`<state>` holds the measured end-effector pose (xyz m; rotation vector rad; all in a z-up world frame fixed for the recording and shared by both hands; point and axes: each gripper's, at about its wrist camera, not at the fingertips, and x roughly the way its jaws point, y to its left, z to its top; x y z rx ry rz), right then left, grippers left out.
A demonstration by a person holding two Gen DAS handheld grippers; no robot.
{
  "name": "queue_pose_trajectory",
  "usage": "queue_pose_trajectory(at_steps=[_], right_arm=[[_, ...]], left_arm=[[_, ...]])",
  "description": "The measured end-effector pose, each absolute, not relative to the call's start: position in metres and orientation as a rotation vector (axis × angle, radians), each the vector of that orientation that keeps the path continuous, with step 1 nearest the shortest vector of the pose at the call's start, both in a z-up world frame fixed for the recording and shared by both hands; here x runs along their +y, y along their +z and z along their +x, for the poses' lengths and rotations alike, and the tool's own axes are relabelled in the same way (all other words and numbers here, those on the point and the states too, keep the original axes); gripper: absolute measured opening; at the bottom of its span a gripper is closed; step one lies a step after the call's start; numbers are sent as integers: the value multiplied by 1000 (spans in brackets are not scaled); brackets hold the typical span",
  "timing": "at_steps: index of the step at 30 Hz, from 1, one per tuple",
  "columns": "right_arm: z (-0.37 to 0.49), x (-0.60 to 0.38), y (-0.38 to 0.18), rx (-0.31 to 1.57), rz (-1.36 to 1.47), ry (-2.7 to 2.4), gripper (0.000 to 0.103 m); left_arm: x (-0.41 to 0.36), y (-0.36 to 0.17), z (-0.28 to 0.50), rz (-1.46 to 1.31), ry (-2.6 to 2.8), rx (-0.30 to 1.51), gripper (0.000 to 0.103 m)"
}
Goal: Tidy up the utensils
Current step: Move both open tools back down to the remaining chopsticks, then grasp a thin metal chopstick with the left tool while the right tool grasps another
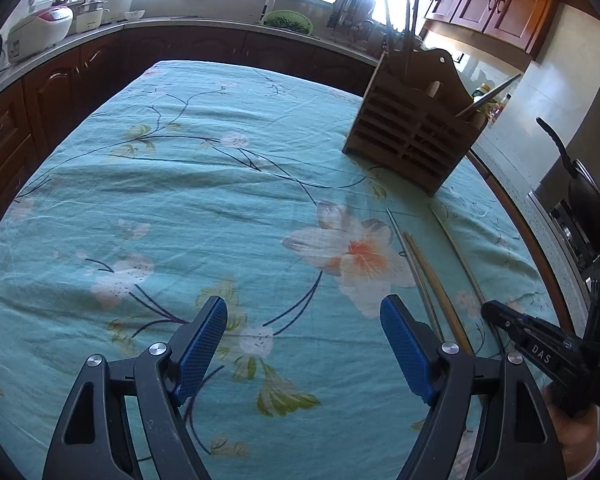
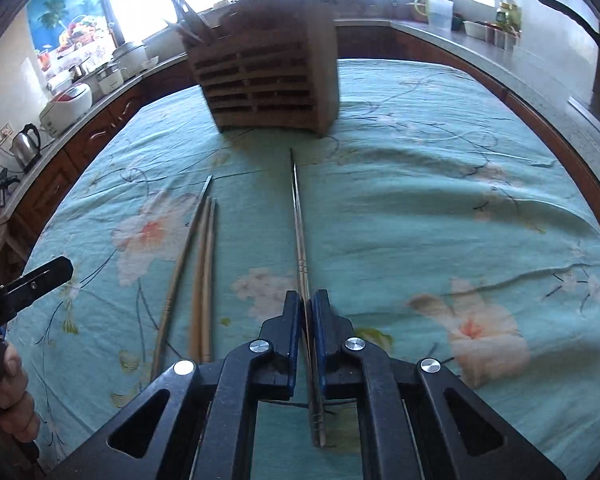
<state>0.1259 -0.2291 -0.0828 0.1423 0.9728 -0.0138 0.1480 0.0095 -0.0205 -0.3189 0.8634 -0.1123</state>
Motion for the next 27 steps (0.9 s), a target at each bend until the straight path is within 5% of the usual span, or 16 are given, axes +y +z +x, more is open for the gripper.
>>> queue_pose_trajectory(at_steps=[6, 10, 20, 22, 27], right_arm=[[118, -256, -75, 955, 246, -13, 20], [128, -261, -66, 921, 273, 1, 21], [174, -268, -56, 893, 284, 33, 21], [183, -268, -59, 903, 275, 37, 21], [204, -261, -67, 931, 246, 61, 22]], left_arm=[[-22, -13, 181, -242, -180, 888, 77], [-47, -10, 218, -175, -197, 906, 76], [-97, -41, 294, 0, -191, 967, 33], [-104, -43, 293, 42, -271, 959, 11], [-101, -45, 286, 105, -369, 982, 7]])
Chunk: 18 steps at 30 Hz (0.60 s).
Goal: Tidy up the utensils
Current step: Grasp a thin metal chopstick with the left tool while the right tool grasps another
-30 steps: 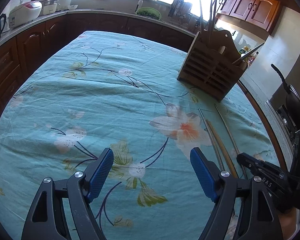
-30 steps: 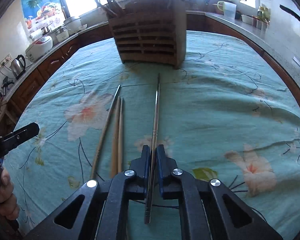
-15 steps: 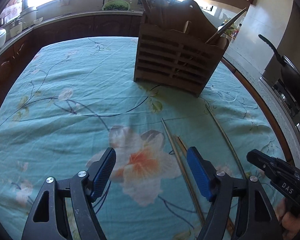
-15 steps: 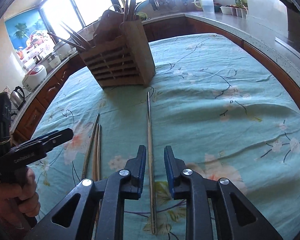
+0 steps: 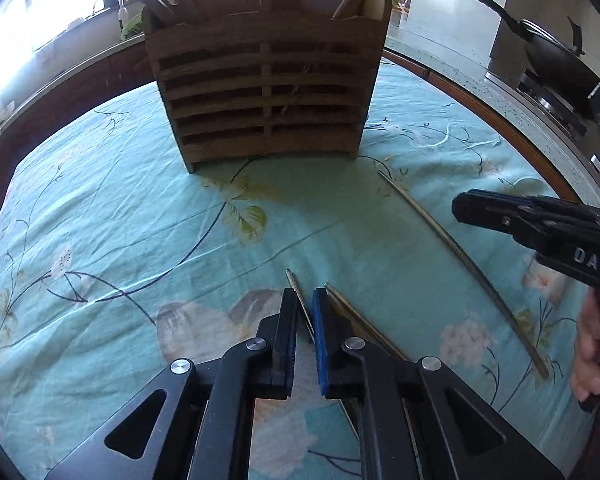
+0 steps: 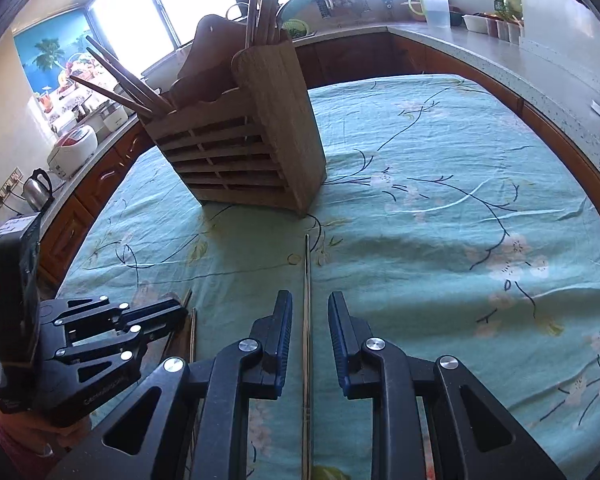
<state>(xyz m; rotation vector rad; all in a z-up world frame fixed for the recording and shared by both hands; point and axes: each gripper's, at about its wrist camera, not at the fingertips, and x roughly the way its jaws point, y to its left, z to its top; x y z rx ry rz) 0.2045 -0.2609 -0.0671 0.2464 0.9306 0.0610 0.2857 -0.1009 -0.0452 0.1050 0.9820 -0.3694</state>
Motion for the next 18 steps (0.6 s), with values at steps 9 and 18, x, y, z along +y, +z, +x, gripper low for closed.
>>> queue_pose_trajectory(at_steps=[9, 18], right_arm=[[233, -253, -82, 966, 205, 65, 22], [254, -241, -90, 990, 125, 68, 22]], left_arm=[[-88, -41, 288, 10, -318, 1009, 24], [-112, -49, 293, 96, -271, 975, 22]])
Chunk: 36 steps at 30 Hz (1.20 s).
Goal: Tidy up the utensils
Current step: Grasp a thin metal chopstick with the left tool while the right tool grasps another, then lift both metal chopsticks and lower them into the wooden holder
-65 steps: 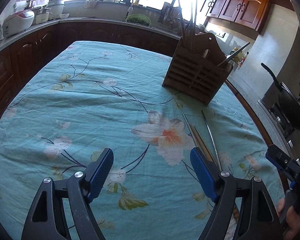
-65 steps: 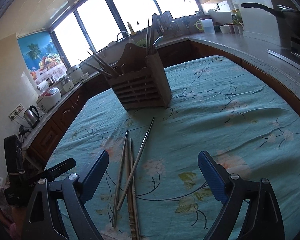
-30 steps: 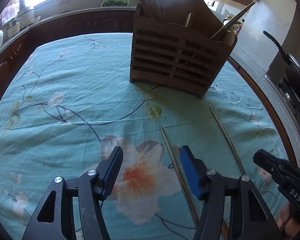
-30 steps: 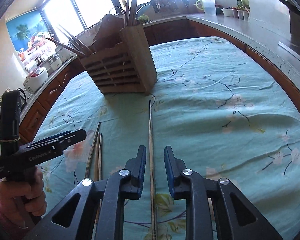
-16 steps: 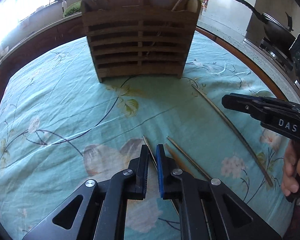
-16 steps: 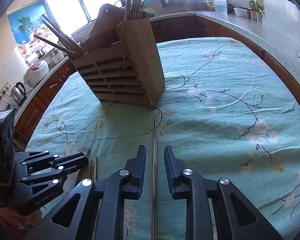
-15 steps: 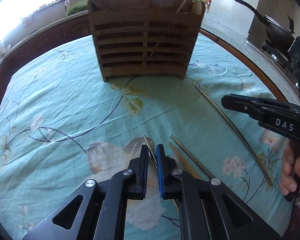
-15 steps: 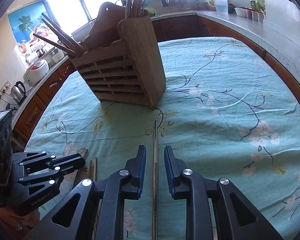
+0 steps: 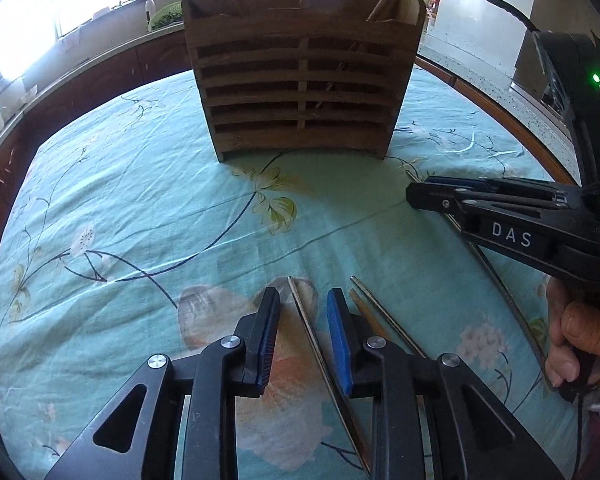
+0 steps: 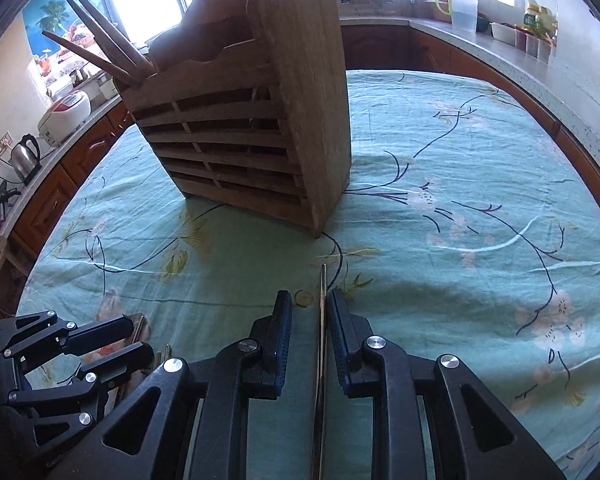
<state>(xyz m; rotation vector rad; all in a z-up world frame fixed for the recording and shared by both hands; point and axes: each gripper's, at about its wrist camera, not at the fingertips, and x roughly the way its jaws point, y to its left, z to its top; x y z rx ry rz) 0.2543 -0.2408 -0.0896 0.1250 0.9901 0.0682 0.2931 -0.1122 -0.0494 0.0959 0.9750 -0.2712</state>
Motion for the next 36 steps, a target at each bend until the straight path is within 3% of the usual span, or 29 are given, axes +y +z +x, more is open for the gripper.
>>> queue_pose_trajectory(at_steps=[4, 5, 6, 9, 21, 36], right_arm=[[260, -234, -89, 1008, 53, 56, 18], [261, -233, -89, 1011, 44, 52, 12], [260, -235, -88, 1013, 52, 49, 6], [256, -247, -87, 1016, 149, 65, 4], [182, -258, 3, 770, 281, 105, 4], [138, -249, 90, 566, 235, 92, 4]], left_arm=[[-116, -52, 291, 93, -284, 954, 9], [-115, -53, 293, 80, -287, 954, 6], [-113, -53, 294, 61, -293, 958, 5], [-101, -55, 298, -7, -317, 976, 2], [-45, 6, 254, -178, -369, 840, 2], [19, 70, 174, -252, -418, 643, 2]])
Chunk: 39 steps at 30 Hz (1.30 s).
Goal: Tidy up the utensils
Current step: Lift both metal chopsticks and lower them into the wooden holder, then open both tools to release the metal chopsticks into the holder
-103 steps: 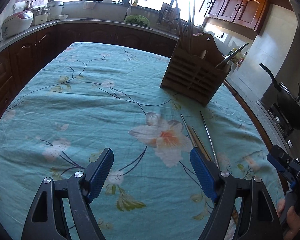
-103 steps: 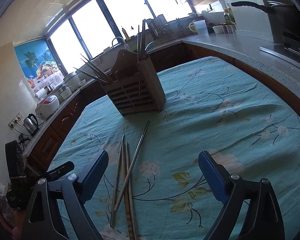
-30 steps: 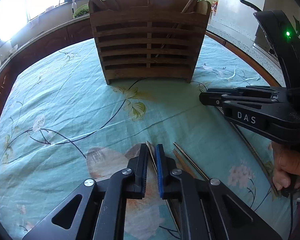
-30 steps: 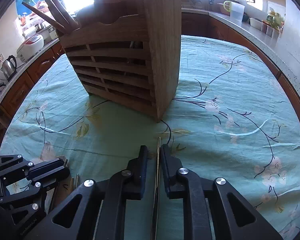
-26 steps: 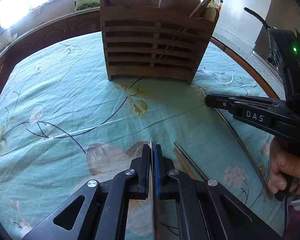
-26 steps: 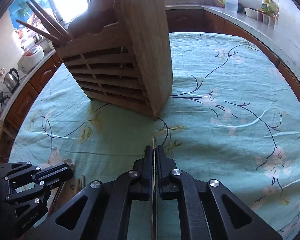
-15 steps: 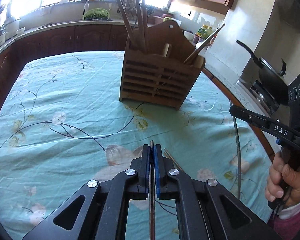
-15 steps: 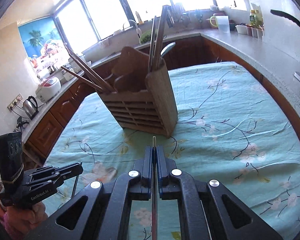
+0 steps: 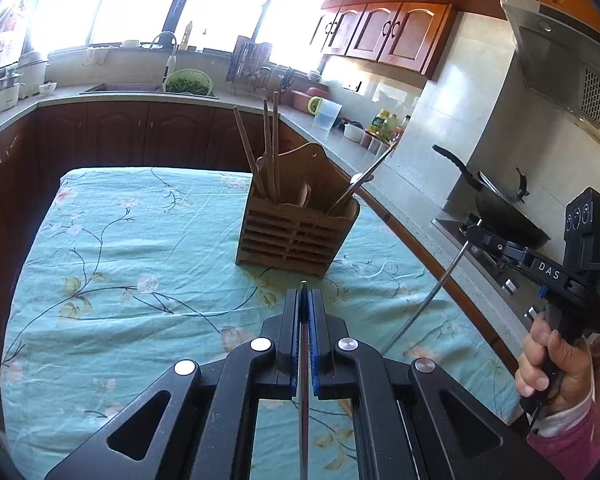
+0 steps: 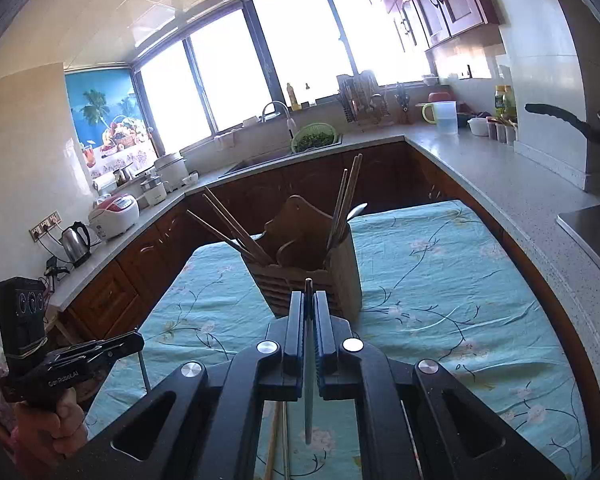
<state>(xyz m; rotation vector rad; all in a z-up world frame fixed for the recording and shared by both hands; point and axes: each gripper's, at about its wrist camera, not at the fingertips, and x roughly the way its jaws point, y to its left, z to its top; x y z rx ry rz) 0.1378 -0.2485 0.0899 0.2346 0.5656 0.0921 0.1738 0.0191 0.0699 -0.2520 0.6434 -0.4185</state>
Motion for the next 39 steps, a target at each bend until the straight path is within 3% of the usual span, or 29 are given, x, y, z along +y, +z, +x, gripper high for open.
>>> queue_pose_trajectory(at_steps=[22, 39], right_arm=[[143, -247, 110, 473, 249, 89, 4], [183, -260, 154, 288, 239, 43, 4]], left_arm=[[51, 97, 160, -374, -318, 432, 2], [-2, 139, 218, -287, -290, 114, 2]])
